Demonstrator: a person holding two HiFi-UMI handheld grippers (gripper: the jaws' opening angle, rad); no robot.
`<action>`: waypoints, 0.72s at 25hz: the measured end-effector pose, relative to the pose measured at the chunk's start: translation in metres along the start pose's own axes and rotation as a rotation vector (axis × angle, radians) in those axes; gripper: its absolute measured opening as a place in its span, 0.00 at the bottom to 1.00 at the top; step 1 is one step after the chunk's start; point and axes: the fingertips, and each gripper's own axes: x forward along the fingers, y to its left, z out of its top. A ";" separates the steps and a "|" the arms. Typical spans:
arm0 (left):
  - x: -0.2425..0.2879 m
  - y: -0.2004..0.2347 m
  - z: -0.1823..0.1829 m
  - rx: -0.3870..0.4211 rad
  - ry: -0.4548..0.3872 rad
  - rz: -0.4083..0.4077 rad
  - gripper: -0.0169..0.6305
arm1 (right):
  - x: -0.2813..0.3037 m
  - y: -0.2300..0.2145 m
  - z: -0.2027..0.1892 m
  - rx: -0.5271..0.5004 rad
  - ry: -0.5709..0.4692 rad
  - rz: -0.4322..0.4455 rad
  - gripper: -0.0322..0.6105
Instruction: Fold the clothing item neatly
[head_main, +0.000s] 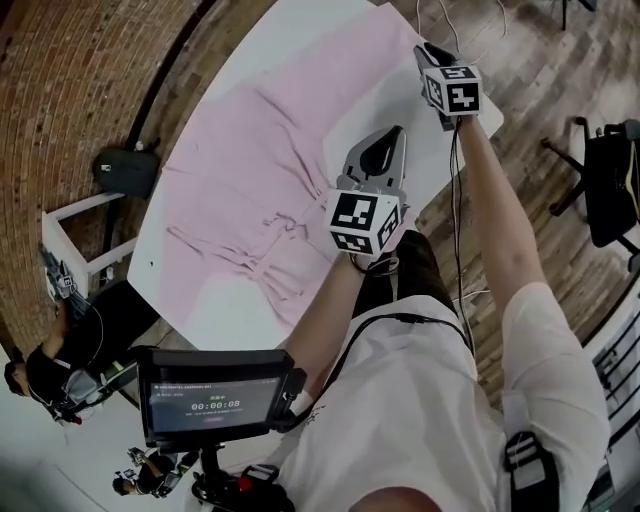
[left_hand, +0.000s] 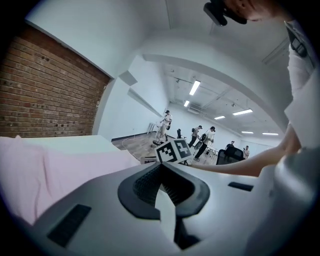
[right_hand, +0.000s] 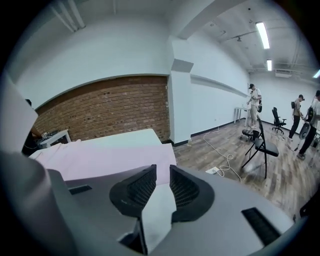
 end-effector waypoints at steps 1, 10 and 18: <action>0.003 -0.002 0.001 0.000 0.001 -0.007 0.03 | 0.004 -0.005 0.000 -0.002 0.014 -0.011 0.16; 0.004 0.010 -0.018 -0.020 0.018 0.004 0.03 | 0.042 -0.021 -0.022 0.024 0.141 -0.069 0.18; -0.009 0.018 -0.016 -0.043 0.003 0.030 0.03 | 0.051 -0.022 -0.020 -0.020 0.240 -0.075 0.12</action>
